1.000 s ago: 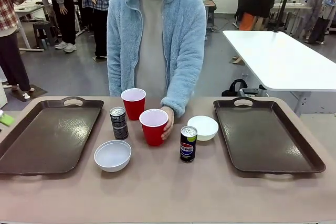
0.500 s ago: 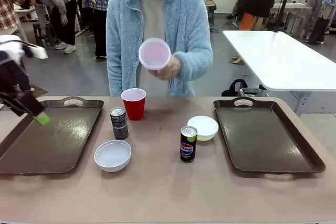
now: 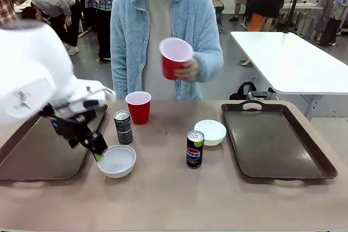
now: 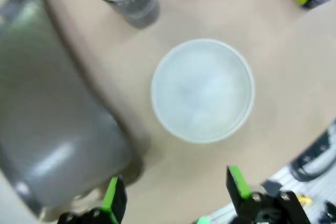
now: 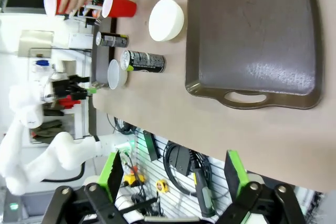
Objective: Prepare tableware on both trays.
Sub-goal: Pick up a Picnic Bowl from the table and place it on a Handle tray.
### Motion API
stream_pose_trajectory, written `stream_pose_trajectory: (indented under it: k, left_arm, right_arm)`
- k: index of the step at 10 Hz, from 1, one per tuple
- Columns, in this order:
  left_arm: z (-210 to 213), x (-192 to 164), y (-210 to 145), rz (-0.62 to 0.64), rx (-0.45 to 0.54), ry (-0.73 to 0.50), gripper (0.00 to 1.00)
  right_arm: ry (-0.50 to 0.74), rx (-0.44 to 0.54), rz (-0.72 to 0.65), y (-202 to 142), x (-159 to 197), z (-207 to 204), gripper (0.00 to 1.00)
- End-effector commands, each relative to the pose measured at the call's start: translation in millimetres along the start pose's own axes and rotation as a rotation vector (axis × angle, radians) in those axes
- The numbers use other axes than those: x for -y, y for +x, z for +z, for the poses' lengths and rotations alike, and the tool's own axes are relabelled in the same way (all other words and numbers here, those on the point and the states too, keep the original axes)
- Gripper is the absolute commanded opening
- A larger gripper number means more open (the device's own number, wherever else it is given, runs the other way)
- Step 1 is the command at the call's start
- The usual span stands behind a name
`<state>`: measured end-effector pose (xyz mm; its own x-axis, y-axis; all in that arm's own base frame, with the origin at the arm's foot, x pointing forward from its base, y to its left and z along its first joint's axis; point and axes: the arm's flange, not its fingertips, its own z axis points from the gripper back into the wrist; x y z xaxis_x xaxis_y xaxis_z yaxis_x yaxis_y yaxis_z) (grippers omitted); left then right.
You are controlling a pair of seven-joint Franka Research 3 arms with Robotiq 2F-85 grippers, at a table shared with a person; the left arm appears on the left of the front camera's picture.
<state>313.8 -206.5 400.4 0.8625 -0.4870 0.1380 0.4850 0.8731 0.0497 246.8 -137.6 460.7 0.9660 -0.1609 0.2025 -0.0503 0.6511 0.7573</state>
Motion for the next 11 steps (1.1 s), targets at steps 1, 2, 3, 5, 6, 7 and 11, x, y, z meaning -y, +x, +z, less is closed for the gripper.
stream_pose_trajectory:
  k: [1,2,3,5,6,7,11]
  left_arm:
    - [-98.2,-0.2,-89.8,0.033,-0.071,0.009,1.0]
    - [-101.7,-0.6,-80.5,0.045,-0.078,0.004,1.0]
    - [-102.3,-2.1,-72.0,0.036,-0.076,0.004,1.0]
    - [-96.4,-4.5,-61.9,0.042,-0.066,-0.014,1.0]
    - [-92.5,-4.3,-58.8,0.049,-0.064,-0.027,1.0]
    - [-87.8,-3.1,-57.4,0.051,-0.067,-0.036,1.0]
    - [-70.4,7.2,-60.9,0.059,-0.086,-0.037,1.0]
  right_arm:
    - [0.026,0.006,-0.003,1.2,-0.7,0.4,1.0]
    - [0.026,0.006,-0.003,1.2,-0.7,0.4,1.0]
    - [0.026,0.006,-0.003,1.2,-0.7,0.4,1.0]
    - [0.026,0.006,-0.003,1.2,-0.7,0.4,1.0]
    - [0.026,0.006,-0.003,1.2,-0.7,0.4,1.0]
    - [0.026,0.006,-0.003,1.2,-0.7,0.4,1.0]
    - [0.026,0.006,-0.003,1.2,-0.7,0.4,1.0]
